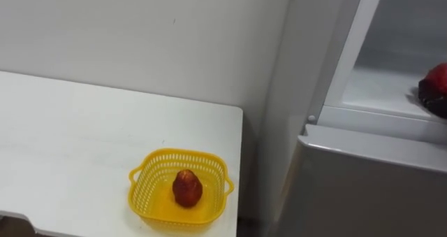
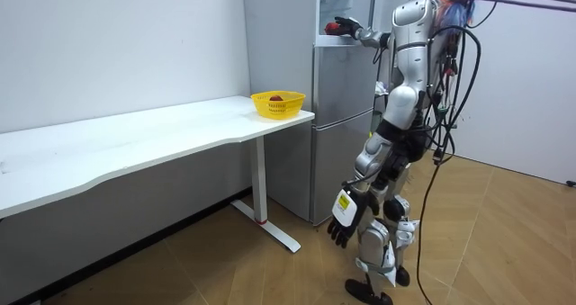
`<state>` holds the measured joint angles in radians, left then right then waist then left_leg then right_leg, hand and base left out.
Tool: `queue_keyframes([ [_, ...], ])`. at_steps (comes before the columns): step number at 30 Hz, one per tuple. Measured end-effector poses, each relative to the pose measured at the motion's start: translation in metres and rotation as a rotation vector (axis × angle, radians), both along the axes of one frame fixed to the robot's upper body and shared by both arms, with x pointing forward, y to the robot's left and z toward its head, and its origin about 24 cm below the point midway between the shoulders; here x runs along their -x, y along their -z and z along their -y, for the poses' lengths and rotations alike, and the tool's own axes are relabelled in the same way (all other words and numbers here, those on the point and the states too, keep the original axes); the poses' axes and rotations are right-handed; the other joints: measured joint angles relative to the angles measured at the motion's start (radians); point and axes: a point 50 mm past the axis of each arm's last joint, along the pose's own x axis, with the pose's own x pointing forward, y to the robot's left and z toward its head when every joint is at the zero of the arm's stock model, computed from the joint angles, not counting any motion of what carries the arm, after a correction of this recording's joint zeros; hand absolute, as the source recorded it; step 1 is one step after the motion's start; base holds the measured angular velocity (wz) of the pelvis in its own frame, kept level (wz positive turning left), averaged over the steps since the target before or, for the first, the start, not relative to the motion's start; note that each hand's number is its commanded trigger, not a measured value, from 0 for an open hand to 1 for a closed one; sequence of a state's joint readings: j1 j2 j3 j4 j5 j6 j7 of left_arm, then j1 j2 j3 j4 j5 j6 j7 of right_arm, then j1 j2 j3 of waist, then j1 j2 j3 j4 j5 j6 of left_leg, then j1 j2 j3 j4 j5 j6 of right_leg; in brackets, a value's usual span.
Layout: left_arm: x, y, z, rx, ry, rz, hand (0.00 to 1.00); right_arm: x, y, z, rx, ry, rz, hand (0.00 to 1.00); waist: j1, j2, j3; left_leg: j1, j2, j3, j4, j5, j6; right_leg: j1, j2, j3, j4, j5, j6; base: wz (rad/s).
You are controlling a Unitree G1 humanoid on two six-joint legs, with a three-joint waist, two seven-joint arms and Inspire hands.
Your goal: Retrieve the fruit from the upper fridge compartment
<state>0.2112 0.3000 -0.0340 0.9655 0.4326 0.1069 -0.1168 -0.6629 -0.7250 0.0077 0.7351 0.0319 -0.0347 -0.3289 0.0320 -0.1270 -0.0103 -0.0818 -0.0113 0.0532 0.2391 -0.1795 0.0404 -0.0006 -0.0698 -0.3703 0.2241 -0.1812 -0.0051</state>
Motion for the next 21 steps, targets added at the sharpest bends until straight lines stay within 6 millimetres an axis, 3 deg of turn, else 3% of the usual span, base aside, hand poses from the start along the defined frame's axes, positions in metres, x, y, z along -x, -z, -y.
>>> queue_keyframes([
  [7, 0.007, -0.001, -0.004, -0.005, -0.034, -0.010, 0.00, -0.003, -0.009, 0.001, -0.015, -0.066, -0.036, 0.00, 0.007, 0.003, 0.0026, 0.009, 0.004, 0.018, -0.003, 0.000, 0.000, -0.002, 0.002, 0.011, 0.000, 0.001, -0.001, -0.05],
  [21, 0.017, -0.001, -0.007, 0.006, -0.072, -0.027, 0.00, -0.002, -0.011, 0.005, -0.034, -0.117, -0.080, 0.00, 0.004, -0.010, 0.0102, 0.008, 0.006, 0.017, -0.005, 0.000, -0.001, 0.003, 0.002, 0.010, -0.002, 0.001, -0.002, 0.00],
])
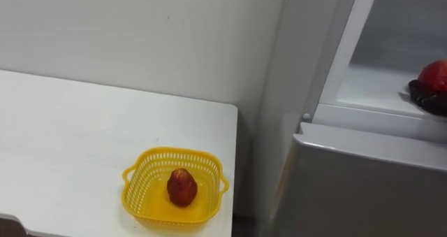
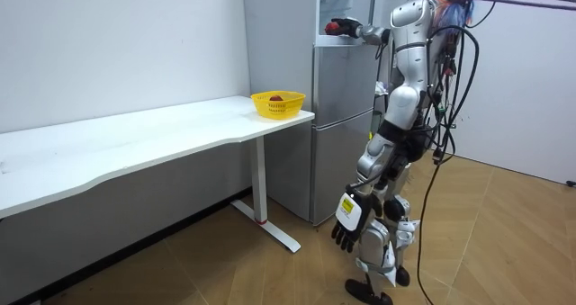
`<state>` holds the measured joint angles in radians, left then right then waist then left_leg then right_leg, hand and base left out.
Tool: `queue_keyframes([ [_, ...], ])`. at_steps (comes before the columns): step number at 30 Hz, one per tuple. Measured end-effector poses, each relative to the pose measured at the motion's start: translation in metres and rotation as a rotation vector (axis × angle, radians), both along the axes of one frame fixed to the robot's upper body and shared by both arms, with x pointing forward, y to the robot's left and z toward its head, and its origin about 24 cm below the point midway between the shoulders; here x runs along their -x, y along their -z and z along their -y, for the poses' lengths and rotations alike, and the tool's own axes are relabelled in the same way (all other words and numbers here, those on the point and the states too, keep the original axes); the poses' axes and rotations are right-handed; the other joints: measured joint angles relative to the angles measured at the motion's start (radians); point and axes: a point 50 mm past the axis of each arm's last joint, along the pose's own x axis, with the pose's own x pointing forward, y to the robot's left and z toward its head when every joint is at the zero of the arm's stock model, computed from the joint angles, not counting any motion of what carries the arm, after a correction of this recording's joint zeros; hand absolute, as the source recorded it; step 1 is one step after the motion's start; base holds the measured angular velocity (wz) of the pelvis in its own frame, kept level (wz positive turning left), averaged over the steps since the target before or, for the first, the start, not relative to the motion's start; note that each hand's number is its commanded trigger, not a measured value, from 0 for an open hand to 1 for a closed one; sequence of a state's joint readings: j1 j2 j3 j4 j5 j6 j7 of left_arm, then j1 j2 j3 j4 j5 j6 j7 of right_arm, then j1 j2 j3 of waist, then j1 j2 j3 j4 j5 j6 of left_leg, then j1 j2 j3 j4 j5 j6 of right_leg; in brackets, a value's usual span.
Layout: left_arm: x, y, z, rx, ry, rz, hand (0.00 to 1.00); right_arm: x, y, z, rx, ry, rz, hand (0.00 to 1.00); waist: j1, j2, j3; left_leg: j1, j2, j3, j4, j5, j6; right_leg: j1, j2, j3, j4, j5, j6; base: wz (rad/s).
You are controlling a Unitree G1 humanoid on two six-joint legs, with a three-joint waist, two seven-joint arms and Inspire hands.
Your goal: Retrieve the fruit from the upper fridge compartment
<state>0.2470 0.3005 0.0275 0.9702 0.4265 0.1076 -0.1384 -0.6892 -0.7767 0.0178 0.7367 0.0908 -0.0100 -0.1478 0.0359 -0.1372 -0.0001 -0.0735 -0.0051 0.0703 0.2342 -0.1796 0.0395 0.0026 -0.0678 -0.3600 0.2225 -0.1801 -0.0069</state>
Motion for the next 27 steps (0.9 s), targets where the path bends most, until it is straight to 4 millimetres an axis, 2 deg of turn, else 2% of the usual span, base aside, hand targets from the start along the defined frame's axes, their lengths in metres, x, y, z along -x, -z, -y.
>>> queue_keyframes([
  [2, 0.000, 0.000, 0.000, -0.001, -0.001, 0.000, 0.00, 0.000, 0.000, 0.000, -0.005, 0.002, 0.000, 0.00, 0.001, -0.002, 0.0009, 0.000, 0.000, 0.000, 0.001, 0.000, 0.000, 0.000, 0.002, 0.000, 0.000, 0.000, 0.000, 0.00],
  [4, 0.000, 0.000, 0.000, -0.002, -0.001, 0.001, 0.00, 0.000, 0.001, 0.000, -0.013, 0.002, 0.000, 1.00, 0.001, -0.003, 0.0016, 0.000, 0.000, 0.000, 0.001, 0.000, 0.000, 0.001, 0.003, 0.000, 0.000, 0.000, 0.000, 0.00],
  [15, 0.000, 0.000, 0.000, -0.004, -0.001, 0.002, 0.00, 0.000, 0.001, 0.000, -0.019, 0.010, 0.002, 1.00, 0.002, -0.006, 0.0013, 0.001, 0.000, -0.001, 0.001, 0.000, 0.000, 0.002, 0.004, -0.001, 0.000, 0.000, -0.001, 0.00],
  [27, 0.001, 0.000, 0.000, -0.015, 0.002, 0.002, 0.00, -0.005, -0.013, -0.004, -0.024, 0.012, 0.054, 1.00, 0.004, -0.007, 0.0040, 0.002, 0.004, -0.002, 0.001, -0.002, -0.003, 0.003, 0.008, -0.001, -0.002, 0.000, -0.001, 0.00],
])
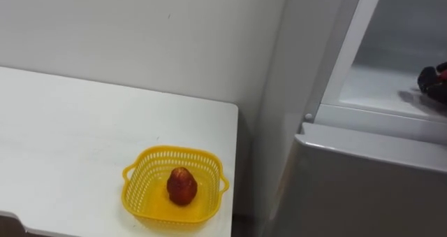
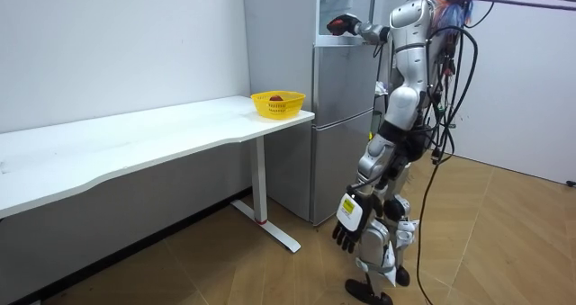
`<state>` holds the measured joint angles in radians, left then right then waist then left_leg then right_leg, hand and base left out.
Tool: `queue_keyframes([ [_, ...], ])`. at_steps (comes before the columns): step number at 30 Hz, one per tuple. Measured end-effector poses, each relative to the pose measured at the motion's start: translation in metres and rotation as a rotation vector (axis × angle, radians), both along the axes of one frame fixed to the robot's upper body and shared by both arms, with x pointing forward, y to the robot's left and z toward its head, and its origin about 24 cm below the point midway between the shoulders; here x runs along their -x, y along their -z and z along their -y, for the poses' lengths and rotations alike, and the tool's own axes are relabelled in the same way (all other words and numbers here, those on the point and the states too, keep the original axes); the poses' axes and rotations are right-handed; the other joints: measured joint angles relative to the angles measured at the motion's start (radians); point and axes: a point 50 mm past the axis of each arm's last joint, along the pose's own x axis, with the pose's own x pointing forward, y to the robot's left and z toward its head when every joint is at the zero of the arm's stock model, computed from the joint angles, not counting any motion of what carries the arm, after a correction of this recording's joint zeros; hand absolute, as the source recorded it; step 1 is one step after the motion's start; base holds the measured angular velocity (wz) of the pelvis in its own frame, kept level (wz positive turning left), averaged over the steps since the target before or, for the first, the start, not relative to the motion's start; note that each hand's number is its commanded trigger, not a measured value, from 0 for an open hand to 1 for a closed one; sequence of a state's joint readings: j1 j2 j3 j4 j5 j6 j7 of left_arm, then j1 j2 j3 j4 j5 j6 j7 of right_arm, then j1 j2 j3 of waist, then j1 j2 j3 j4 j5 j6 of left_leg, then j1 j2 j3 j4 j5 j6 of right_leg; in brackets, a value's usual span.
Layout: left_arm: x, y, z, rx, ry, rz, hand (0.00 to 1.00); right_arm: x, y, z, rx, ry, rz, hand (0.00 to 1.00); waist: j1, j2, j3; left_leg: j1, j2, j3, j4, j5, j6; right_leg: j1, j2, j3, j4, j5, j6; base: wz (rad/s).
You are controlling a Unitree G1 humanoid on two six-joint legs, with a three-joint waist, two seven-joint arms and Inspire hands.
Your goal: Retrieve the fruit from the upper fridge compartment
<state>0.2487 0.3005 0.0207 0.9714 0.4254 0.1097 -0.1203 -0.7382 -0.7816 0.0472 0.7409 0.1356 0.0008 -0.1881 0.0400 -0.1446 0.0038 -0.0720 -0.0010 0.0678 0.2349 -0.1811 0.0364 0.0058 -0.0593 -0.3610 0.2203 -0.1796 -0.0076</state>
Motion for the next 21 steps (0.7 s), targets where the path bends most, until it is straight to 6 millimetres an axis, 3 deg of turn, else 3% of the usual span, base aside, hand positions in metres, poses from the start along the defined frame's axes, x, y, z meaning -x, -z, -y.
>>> queue_keyframes([
  [14, -0.002, 0.000, 0.000, -0.006, -0.002, 0.008, 0.00, 0.001, 0.004, -0.002, -0.051, -0.026, 0.004, 1.00, -0.007, -0.013, -0.0049, 0.022, 0.000, 0.000, -0.006, 0.000, -0.001, 0.013, -0.006, -0.007, -0.004, 0.000, 0.000, 0.01],
  [21, -0.003, 0.000, -0.001, -0.023, -0.003, 0.020, 0.00, 0.006, 0.003, -0.025, 0.064, -0.107, 0.028, 1.00, -0.015, -0.005, -0.0038, 0.024, 0.001, 0.009, 0.003, -0.001, -0.002, 0.021, 0.000, 0.001, -0.004, 0.000, 0.000, -0.01],
])
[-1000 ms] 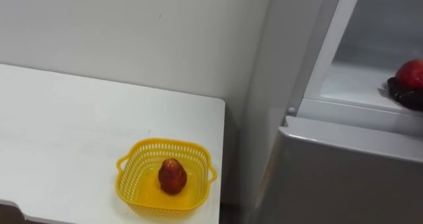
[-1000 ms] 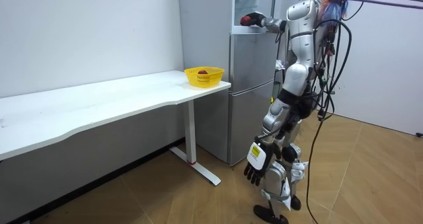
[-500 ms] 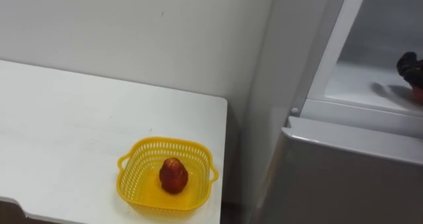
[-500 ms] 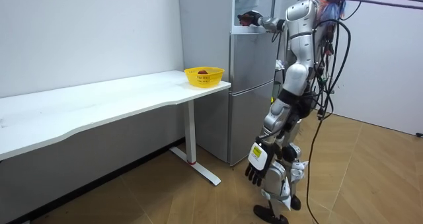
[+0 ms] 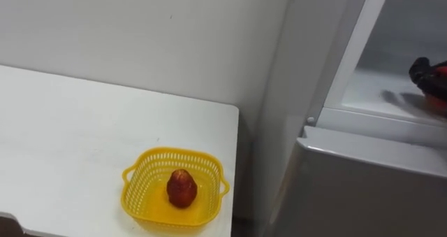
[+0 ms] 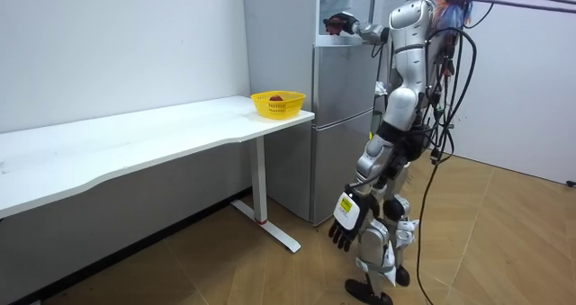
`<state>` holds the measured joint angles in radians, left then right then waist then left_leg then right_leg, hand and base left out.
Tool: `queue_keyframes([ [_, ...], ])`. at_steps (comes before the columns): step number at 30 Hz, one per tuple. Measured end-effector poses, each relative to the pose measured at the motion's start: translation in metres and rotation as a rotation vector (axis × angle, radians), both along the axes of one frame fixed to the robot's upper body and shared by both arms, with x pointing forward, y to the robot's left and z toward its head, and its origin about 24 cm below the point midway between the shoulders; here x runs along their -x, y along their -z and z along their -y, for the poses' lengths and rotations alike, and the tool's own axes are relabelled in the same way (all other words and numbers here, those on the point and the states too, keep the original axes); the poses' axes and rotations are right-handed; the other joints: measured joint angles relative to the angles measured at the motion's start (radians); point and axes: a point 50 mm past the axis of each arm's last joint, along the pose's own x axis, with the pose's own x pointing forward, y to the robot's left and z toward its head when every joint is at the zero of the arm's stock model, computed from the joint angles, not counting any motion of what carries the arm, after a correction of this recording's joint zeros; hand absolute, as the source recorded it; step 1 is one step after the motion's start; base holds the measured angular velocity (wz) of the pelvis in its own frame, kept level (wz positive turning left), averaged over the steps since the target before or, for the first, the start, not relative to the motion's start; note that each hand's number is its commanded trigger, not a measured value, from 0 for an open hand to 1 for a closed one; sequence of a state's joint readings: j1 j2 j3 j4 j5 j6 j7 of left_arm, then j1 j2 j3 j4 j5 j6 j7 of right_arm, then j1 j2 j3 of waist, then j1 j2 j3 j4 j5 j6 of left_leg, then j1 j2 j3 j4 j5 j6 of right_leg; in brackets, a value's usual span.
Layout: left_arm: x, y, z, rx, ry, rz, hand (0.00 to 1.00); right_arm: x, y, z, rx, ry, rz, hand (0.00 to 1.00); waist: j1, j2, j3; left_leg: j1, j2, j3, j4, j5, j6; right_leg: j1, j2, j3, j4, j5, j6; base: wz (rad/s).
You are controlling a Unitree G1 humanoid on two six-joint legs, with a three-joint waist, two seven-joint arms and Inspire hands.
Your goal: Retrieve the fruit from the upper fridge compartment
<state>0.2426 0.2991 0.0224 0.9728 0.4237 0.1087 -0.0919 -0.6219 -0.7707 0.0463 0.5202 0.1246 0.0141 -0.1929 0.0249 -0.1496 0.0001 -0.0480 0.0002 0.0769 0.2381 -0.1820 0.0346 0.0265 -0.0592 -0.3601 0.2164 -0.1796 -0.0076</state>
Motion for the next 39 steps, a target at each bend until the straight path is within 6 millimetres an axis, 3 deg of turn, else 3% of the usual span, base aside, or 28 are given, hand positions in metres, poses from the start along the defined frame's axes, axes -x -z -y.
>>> queue_keyframes([
  [4, -0.003, 0.002, 0.000, -0.004, -0.009, -0.008, 0.00, 0.006, -0.003, -0.025, 0.023, -0.080, 0.075, 1.00, -0.005, 0.026, -0.0013, 0.007, 0.001, 0.001, -0.002, -0.002, 0.000, 0.008, -0.005, 0.007, 0.002, 0.000, 0.000, -0.03],
  [6, -0.002, 0.004, 0.003, -0.007, -0.014, -0.007, 0.00, 0.011, -0.003, -0.035, 0.030, -0.104, 0.109, 1.00, -0.006, 0.040, -0.0084, 0.008, 0.001, 0.000, -0.001, -0.002, 0.000, 0.010, -0.006, 0.007, 0.004, 0.000, 0.000, 0.00],
  [7, -0.003, 0.004, 0.005, -0.005, -0.015, -0.004, 0.00, 0.014, -0.004, -0.040, 0.046, -0.111, 0.130, 1.00, -0.006, 0.048, -0.0083, 0.008, 0.001, 0.000, 0.001, -0.001, 0.000, 0.011, -0.006, 0.008, 0.004, 0.000, 0.000, 0.00],
  [12, -0.002, 0.006, 0.008, -0.010, -0.018, -0.001, 0.00, 0.026, -0.014, -0.059, 0.115, -0.147, 0.233, 1.00, -0.015, 0.067, -0.0104, 0.013, 0.002, 0.001, 0.000, 0.000, -0.002, 0.014, -0.005, 0.011, 0.006, 0.000, -0.001, 0.00],
  [18, -0.002, 0.007, 0.011, 0.000, -0.018, 0.005, 0.00, 0.042, -0.030, -0.076, 0.127, -0.179, 0.380, 1.00, -0.018, 0.049, 0.0021, 0.026, -0.001, 0.004, -0.004, 0.001, -0.002, 0.026, -0.006, 0.014, 0.001, -0.008, -0.005, 0.00],
  [21, -0.004, 0.007, 0.012, 0.006, -0.011, 0.017, 0.00, 0.052, -0.038, -0.089, 0.166, -0.217, 0.439, 1.00, -0.018, 0.039, -0.0041, 0.028, 0.000, 0.007, -0.003, 0.001, -0.002, 0.027, -0.001, 0.020, -0.013, -0.006, -0.005, -0.03],
  [25, -0.008, 0.008, 0.014, 0.012, -0.002, 0.021, 0.00, 0.065, -0.039, -0.115, 0.297, -0.254, 0.525, 1.00, 0.011, 0.045, 0.0010, 0.053, 0.006, 0.027, -0.011, -0.004, -0.006, 0.039, 0.004, 0.035, -0.013, -0.003, -0.006, -0.14],
  [30, -0.014, 0.010, 0.020, 0.037, 0.012, 0.028, 0.00, 0.071, -0.030, -0.142, 0.443, -0.305, 0.539, 1.00, 0.018, 0.059, 0.0087, 0.057, 0.009, 0.027, -0.023, -0.007, -0.007, 0.042, 0.005, 0.035, -0.010, -0.003, -0.006, -0.02],
  [36, -0.013, 0.012, 0.020, 0.044, 0.004, 0.005, 0.00, 0.075, -0.025, -0.159, 0.604, -0.328, 0.550, 1.00, 0.043, 0.061, 0.0060, 0.058, 0.007, 0.020, -0.025, -0.006, -0.008, 0.046, 0.008, 0.031, -0.011, -0.003, -0.005, 0.03],
  [39, -0.014, 0.013, 0.022, 0.047, 0.015, -0.001, 0.00, 0.077, -0.021, -0.169, 0.618, -0.374, 0.539, 1.00, 0.065, 0.052, 0.0005, 0.058, 0.008, 0.029, -0.033, -0.005, -0.008, 0.040, 0.007, 0.031, -0.012, -0.003, -0.005, -0.05],
])
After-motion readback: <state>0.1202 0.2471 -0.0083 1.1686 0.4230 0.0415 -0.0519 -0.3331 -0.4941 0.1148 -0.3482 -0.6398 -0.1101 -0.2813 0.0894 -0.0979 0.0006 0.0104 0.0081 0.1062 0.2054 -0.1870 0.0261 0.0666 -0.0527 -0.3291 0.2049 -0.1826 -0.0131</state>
